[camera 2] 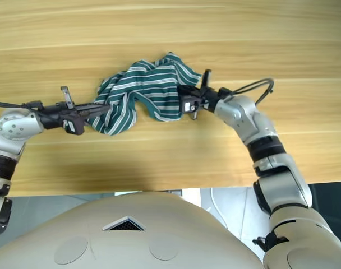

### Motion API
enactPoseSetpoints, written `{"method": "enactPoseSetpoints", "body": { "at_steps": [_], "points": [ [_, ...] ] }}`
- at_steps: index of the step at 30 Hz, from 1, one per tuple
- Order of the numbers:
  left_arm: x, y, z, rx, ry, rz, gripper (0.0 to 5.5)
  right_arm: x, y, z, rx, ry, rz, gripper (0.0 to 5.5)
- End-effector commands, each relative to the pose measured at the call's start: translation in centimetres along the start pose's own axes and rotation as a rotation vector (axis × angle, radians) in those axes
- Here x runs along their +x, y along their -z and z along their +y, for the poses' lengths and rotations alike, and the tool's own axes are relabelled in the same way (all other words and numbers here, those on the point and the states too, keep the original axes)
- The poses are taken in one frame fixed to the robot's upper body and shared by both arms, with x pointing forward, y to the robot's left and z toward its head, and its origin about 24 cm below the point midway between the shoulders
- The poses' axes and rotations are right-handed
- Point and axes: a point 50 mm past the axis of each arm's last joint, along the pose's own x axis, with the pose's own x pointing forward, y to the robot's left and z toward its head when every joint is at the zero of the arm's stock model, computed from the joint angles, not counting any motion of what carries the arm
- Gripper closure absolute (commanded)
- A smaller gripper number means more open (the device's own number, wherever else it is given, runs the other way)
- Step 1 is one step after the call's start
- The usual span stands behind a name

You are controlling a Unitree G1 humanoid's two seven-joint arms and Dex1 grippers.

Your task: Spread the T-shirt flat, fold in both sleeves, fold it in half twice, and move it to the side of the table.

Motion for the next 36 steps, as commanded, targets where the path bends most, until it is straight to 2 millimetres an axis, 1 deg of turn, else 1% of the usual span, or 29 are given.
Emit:
{"method": "enactPoseSetpoints", "body": {
  "at_steps": [1, 4, 6, 8, 10, 11, 14, 16, 18, 20, 21, 23, 26, 32, 34, 36],
  "points": [
    [-1.6, 0.0, 0.6, 0.043, 0.064, 0.067, 5.5, 0.5, 0.9, 2.7, -0.028, -0.162, 0.065, 5.49],
    [-2.1, -0.1, 0.9, 0.071, 0.149, 0.108, 5.5, 0.1, 1.2, 2.7, -0.067, -0.213, 0.078, 5.49],
    [-1.8, 0.0, 0.5, 0.068, 0.228, 0.12, 5.5, -0.3, 1.3, 2.4, -0.099, -0.242, 0.088, 5.49],
    [-0.9, 0.3, -0.7, 0.039, 0.34, 0.127, 5.5, -0.7, 1.4, 2.3, -0.132, -0.281, 0.096, 5.49],
    [-0.2, 0.9, -2.7, 0.043, 0.508, 0.16, 5.5, -1.5, 1.6, 2.1, -0.167, -0.32, 0.112, 5.49],
    [0.0, 1.0, -3.3, 0.048, 0.565, 0.17, 5.5, -1.8, 1.7, 1.9, -0.178, -0.33, 0.12, 5.49],
    [0.2, 1.2, -4.4, 0.04, 0.669, 0.173, 5.5, -3.0, 2.0, 1.5, -0.188, -0.336, 0.148, 5.49],
    [-0.1, 1.9, -4.4, 0.052, 0.706, 0.216, 5.5, -3.8, 2.4, 1.7, -0.175, -0.346, 0.175, 5.49],
    [-0.7, 2.8, -3.5, 0.084, 0.704, 0.284, 5.5, -4.6, 3.0, 1.9, -0.164, -0.359, 0.207, 5.49],
    [-1.2, 3.4, -2.1, 0.109, 0.663, 0.334, 5.5, -5.4, 3.9, 2.2, -0.143, -0.366, 0.254, 5.49],
    [-1.3, 3.4, -1.5, 0.119, 0.637, 0.344, 5.5, -5.7, 4.6, 2.2, -0.133, -0.363, 0.284, 5.49],
    [-1.1, 3.4, -0.8, 0.142, 0.612, 0.346, 5.5, -6.2, 5.6, 2.0, -0.117, -0.354, 0.33, 5.49],
    [-0.7, 3.1, -0.3, 0.179, 0.597, 0.337, 5.5, -6.3, 6.2, 1.5, -0.113, -0.34, 0.355, 5.49],
    [-0.1, 2.2, -0.2, 0.178, 0.556, 0.277, 5.5, -6.0, 6.0, 1.2, -0.115, -0.339, 0.336, 5.49],
    [0.0, 2.2, 0.0, 0.18, 0.522, 0.271, 5.5, -6.0, 5.3, 1.1, -0.113, -0.335, 0.297, 5.49],
    [0.0, 2.4, 0.3, 0.187, 0.494, 0.282, 5.5, -6.2, 4.1, 1.1, -0.095, -0.341, 0.225, 5.49]
  ]
}}
